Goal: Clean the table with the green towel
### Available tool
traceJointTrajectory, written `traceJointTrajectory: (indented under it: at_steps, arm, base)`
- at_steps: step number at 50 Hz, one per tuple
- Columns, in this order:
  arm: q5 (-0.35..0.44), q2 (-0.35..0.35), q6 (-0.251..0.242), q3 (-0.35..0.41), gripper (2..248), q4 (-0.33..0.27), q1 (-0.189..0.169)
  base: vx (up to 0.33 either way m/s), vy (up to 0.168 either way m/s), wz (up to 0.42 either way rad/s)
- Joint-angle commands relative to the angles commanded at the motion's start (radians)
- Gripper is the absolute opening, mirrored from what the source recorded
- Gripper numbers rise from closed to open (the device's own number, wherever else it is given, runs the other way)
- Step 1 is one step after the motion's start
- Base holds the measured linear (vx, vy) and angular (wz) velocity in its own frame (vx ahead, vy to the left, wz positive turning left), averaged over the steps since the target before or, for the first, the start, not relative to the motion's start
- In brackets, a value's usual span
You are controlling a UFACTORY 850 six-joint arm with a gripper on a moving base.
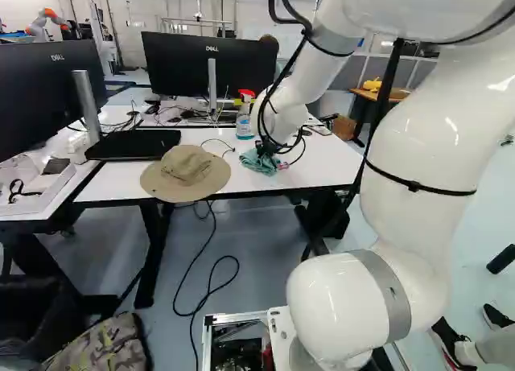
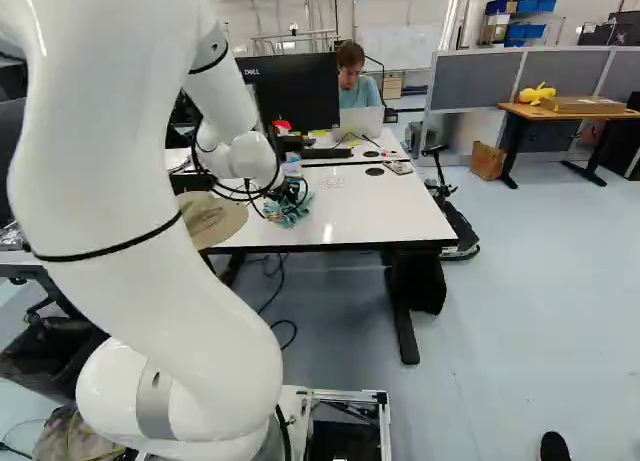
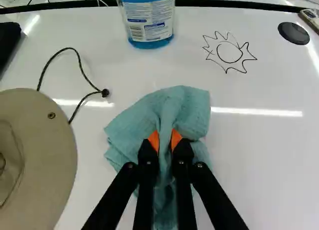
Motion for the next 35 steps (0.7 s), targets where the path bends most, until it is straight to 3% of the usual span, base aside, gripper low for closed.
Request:
traceJointTrajectory:
  at_steps: [19,35]
  arm:
    - [0.000,0.086,0.000,0.093,46,0.000,0.032]
    - [0.000,0.168,0.000,0.177,46,0.000,0.031]
  base:
    - [0.000,0.000,0.000]
    - [0.000,0.000,0.000]
